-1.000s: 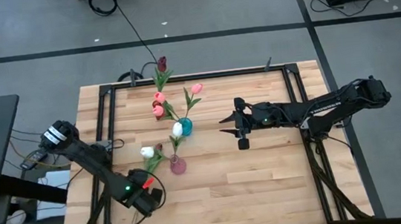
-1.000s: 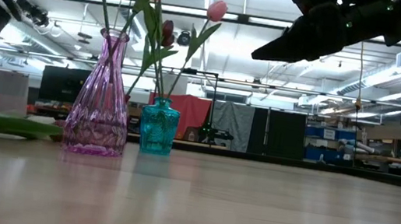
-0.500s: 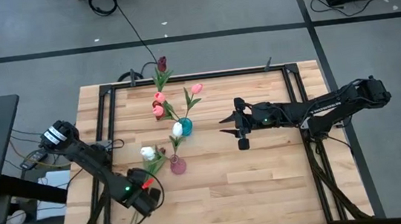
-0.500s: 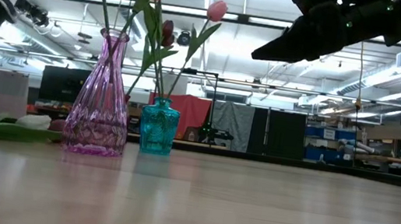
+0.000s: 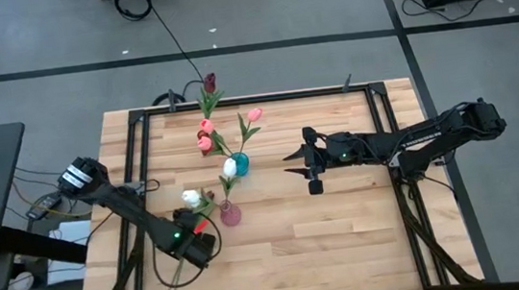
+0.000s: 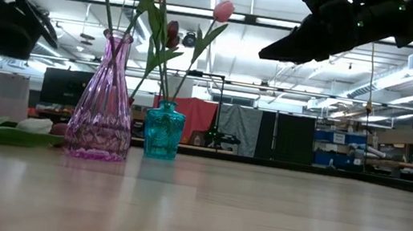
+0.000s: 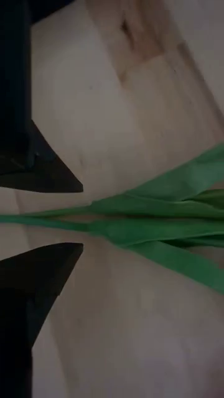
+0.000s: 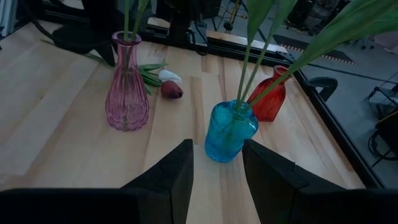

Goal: Sort flowers into vase by color
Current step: Put the red tulip into the red vase

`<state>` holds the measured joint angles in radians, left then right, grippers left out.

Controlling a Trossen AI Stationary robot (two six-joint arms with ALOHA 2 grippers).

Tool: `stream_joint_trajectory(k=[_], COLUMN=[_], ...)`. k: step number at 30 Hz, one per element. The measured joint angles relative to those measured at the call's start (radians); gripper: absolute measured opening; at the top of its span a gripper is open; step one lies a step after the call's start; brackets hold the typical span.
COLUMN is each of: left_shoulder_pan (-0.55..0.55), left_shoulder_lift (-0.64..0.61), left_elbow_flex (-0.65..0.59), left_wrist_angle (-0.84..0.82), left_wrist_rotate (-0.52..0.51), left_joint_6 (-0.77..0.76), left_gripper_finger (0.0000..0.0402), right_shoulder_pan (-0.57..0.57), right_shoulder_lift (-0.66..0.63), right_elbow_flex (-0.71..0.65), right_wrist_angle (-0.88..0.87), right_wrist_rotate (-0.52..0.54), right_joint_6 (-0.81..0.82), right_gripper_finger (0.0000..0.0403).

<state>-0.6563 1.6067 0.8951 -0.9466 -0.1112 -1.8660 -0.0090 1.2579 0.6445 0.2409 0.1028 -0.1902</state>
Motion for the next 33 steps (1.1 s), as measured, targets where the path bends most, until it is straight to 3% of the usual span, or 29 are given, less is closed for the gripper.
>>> stream_joint_trajectory(k=[8, 19, 27, 33], left_shoulder_pan=[0.026, 0.026, 0.020, 0.020], left_shoulder_lift=[0.069, 0.075, 0.075, 0.099], left_elbow_flex=[0.004, 0.145, 0.198, 0.171], left_wrist_angle=[0.012, -0.225, -0.251, -0.163], left_wrist_rotate=[0.012, 0.016, 0.007, -0.001], left_joint_6=[0.076, 0.105, 0.127, 0.136], left_gripper_finger=[0.0123, 0.0008, 0.0005, 0.0057], right_shoulder_pan=[0.000, 0.000, 0.000, 0.000], right_shoulder_lift=[0.000, 0.000, 0.000, 0.000], right_elbow_flex=[0.000, 0.000, 0.000, 0.000], right_wrist_angle=[-0.002, -0.003, -0.003, -0.002], right_wrist_rotate=[0.000, -0.001, -0.002, -0.002], right_joint_6=[0.000, 0.000, 0.000, 0.000], right_gripper_finger=[0.0150, 0.0150, 0.0150, 0.0150])
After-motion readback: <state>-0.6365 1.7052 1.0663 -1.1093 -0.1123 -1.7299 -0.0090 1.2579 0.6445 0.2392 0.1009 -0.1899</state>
